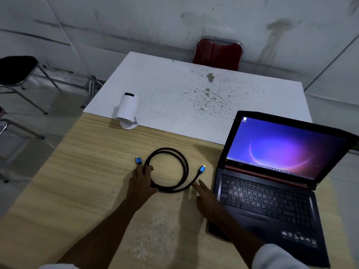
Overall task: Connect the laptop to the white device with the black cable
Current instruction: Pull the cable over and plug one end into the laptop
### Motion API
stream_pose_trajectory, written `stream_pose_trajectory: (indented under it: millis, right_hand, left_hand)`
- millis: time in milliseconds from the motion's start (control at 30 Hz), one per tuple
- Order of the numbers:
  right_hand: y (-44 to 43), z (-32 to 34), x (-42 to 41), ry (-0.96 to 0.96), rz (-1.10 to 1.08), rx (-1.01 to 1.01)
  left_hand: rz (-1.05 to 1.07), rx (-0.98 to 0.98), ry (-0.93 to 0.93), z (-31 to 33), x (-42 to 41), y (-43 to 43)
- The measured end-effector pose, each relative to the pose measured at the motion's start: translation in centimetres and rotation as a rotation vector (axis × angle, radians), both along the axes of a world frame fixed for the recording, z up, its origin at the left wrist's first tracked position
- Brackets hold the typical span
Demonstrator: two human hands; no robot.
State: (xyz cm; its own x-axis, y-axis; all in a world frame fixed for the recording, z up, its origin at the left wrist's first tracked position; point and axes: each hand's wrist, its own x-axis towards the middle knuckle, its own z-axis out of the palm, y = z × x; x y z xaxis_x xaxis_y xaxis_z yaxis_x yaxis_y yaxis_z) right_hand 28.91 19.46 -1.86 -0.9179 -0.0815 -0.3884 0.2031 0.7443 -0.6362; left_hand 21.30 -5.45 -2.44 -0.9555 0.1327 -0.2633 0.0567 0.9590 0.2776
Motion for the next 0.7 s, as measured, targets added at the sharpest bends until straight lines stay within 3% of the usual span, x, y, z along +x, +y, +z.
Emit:
stream_pose_trajectory:
  millis: [167,467,700]
  right_hand:
    - [-1.0,-0.6,-1.4,-0.028,0.29,0.243]
    - [-1.3,-2.1,-0.1,0.18,0.394,0.46]
    - [-0.3,0.0,-1.4,0.322,0.192,0.407]
  left_hand:
    - [0.044,0.231,-0.062,-0.1,-0.1,-1.0]
    - [-0.125,0.11,-0.072,0.6,-0.6,-1.9]
    - [-0.07,0.237,-0.078,1.3,-0.6,-3.0]
